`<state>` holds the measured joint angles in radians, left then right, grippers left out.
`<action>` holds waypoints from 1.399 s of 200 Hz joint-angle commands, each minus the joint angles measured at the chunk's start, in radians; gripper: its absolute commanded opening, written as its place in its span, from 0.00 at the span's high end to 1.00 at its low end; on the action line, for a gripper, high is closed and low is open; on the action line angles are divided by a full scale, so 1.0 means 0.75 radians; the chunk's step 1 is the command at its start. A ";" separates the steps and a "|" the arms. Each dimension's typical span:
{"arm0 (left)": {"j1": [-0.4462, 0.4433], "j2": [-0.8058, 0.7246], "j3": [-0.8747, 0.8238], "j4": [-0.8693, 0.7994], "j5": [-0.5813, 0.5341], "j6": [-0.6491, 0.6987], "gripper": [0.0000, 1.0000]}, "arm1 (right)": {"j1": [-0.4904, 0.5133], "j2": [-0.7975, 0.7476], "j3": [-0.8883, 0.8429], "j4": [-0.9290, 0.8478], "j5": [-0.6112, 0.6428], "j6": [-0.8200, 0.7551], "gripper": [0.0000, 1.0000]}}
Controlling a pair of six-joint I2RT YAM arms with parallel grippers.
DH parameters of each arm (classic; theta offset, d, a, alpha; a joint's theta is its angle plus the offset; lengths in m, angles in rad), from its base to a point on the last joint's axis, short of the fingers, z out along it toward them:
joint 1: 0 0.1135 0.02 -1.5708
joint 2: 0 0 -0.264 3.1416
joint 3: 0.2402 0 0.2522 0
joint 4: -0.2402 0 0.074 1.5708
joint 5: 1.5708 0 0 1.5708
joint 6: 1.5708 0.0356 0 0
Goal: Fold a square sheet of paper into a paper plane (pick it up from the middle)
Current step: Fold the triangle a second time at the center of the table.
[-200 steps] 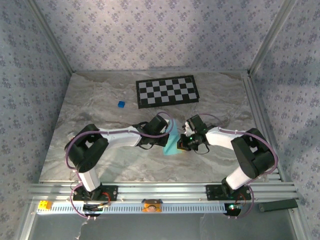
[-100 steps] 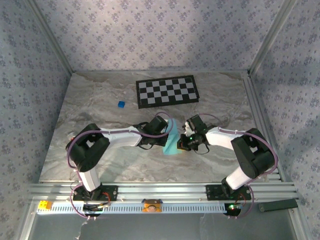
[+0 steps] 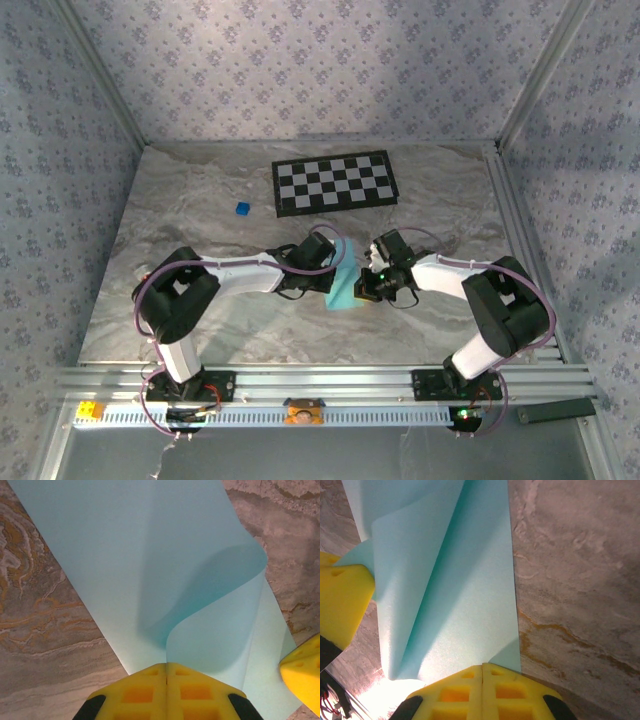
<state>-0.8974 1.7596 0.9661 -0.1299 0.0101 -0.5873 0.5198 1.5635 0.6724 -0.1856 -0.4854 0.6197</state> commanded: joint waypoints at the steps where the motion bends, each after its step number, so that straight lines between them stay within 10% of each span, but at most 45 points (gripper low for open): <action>1: 0.008 -0.004 -0.014 -0.014 -0.019 -0.023 0.98 | 0.011 0.034 -0.002 -0.096 0.084 -0.002 0.99; 280: 0.010 -0.025 -0.043 0.044 -0.037 0.004 0.97 | 0.013 0.030 -0.009 -0.097 0.089 0.001 0.99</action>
<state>-0.8967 1.7672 0.9432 -0.1116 -0.0029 -0.5880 0.5224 1.5635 0.6735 -0.1871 -0.4824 0.6197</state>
